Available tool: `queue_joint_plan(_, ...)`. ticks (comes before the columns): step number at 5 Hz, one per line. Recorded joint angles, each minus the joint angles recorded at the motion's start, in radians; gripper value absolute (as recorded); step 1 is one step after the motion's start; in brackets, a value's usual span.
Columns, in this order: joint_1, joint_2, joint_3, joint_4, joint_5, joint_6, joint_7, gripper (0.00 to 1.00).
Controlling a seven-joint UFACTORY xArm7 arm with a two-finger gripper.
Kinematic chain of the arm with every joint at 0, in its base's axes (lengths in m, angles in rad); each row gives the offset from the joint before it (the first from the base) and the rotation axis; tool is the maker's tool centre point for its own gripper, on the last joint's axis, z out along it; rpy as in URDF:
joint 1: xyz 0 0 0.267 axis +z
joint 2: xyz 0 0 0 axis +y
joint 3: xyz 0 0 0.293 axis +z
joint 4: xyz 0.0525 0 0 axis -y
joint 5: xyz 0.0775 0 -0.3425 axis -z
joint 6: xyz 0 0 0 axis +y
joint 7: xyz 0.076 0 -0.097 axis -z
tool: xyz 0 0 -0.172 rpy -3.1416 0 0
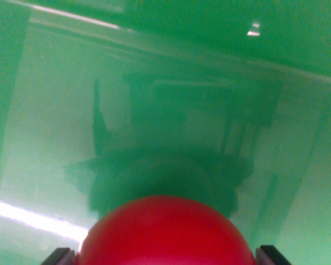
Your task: Pick fruit
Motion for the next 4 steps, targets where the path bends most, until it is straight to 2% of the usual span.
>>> queue_joint_plan(3, 0.0001, -0.007, 0.0, 0.015, 0.0001, 0.022, -0.001, 1.0)
queue_joint_plan(4, 0.0003, -0.015, 0.0, 0.034, 0.0003, 0.048, -0.002, 1.0)
